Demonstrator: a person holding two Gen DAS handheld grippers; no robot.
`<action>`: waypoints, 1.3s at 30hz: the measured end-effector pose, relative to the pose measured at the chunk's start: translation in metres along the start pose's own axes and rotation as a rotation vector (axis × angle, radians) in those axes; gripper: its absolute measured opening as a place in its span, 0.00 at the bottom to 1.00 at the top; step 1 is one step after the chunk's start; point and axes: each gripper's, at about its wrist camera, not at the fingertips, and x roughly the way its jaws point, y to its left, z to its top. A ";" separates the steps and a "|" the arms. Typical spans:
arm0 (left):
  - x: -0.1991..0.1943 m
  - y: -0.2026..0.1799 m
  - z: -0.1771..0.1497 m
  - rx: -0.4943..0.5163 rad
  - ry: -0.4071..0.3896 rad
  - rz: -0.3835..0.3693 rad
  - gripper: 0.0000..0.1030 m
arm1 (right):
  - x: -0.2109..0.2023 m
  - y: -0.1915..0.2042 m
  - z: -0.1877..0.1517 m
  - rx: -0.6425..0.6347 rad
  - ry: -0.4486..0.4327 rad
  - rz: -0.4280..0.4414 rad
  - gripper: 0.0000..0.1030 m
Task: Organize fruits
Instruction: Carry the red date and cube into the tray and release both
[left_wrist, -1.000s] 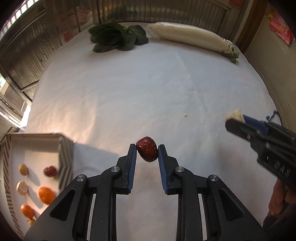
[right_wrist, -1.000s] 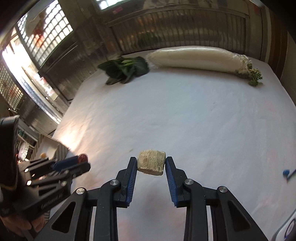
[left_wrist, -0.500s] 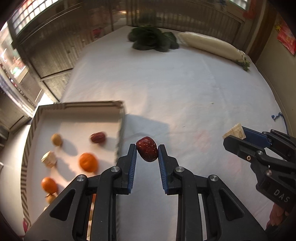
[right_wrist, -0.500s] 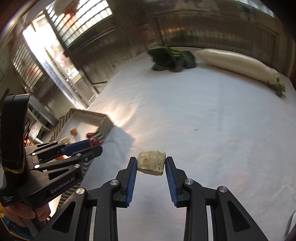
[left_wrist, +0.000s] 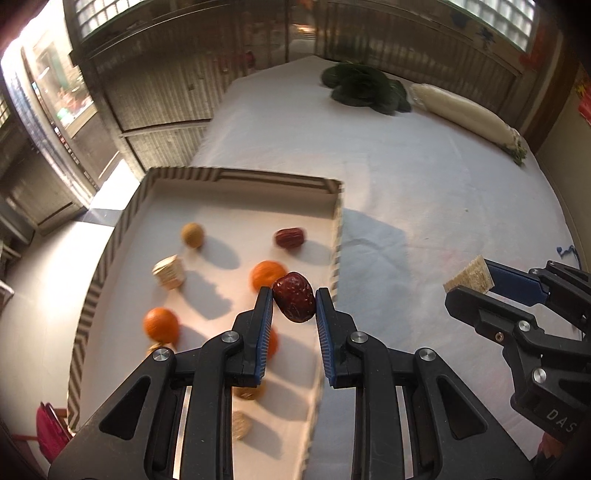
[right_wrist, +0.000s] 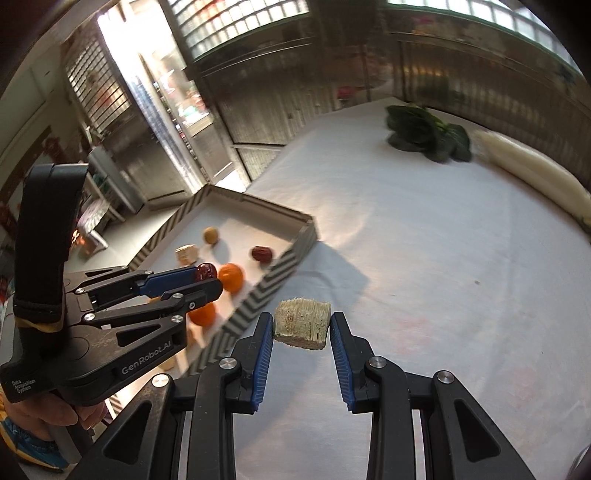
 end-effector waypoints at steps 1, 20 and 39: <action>-0.001 0.003 -0.001 -0.007 0.000 0.004 0.22 | 0.001 0.005 0.000 -0.012 0.003 0.004 0.30; -0.013 0.084 -0.050 -0.168 0.045 0.082 0.22 | 0.029 0.079 0.004 -0.183 0.066 0.084 0.30; -0.005 0.113 -0.078 -0.246 0.095 0.115 0.22 | 0.094 0.132 0.027 -0.340 0.159 0.127 0.30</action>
